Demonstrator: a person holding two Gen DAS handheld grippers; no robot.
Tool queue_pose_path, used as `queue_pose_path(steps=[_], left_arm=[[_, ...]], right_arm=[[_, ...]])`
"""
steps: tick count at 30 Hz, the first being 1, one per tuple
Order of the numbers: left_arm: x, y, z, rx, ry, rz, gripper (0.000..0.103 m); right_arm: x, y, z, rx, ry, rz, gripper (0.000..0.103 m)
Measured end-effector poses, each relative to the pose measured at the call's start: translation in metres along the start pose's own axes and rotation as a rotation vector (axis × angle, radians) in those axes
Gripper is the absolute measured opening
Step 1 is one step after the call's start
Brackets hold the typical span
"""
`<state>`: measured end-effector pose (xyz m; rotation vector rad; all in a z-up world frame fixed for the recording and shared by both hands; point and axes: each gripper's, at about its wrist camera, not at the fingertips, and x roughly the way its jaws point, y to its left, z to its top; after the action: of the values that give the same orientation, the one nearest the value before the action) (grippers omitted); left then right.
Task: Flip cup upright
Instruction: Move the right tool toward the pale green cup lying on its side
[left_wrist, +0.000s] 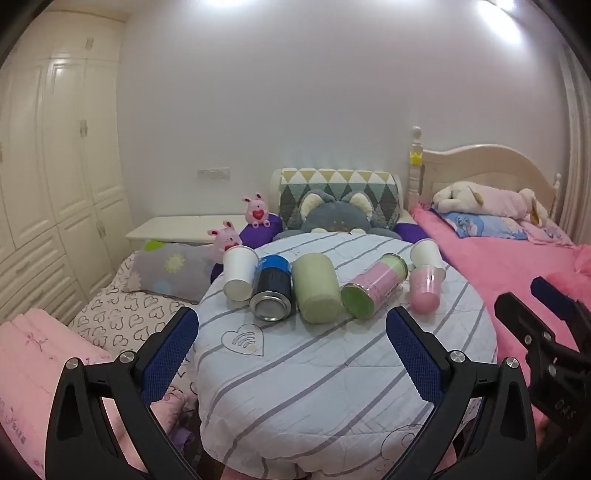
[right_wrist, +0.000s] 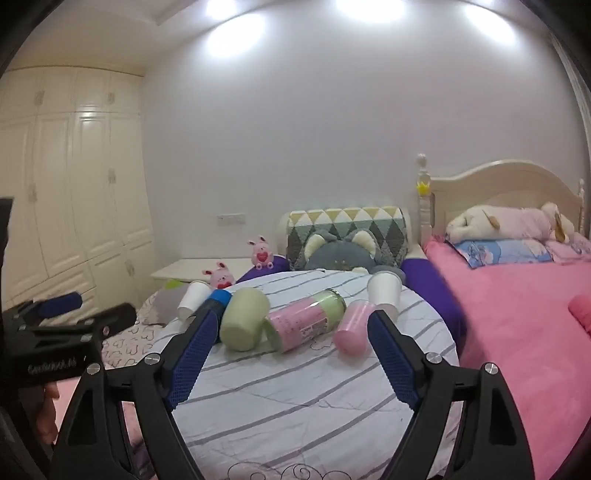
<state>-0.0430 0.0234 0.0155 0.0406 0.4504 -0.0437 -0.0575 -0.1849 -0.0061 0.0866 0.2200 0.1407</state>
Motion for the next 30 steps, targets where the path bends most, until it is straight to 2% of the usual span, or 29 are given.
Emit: queue_pose_path(steps=[4, 12, 20, 30], left_arm=[[-0.011, 0.006, 0.003, -0.001, -0.010, -0.008, 0.103], [-0.019, 0.013, 0.011, -0.012, -0.028, 0.008, 0.103], [-0.004, 0.016, 0.010, -0.002, 0.011, 0.010, 0.103], [0.015, 0.008, 0.010, 0.021, 0.050, 0.015, 0.103]], right_arm=[[-0.009, -0.002, 0.000, -0.001, 0.008, -0.003, 0.085], [-0.012, 0.009, 0.003, 0.026, 0.018, -0.070, 0.085], [0.000, 0.025, 0.011, 0.007, 0.092, -0.143, 0.085], [0.018, 0.015, 0.013, 0.068, 0.150, -0.202, 0.085]])
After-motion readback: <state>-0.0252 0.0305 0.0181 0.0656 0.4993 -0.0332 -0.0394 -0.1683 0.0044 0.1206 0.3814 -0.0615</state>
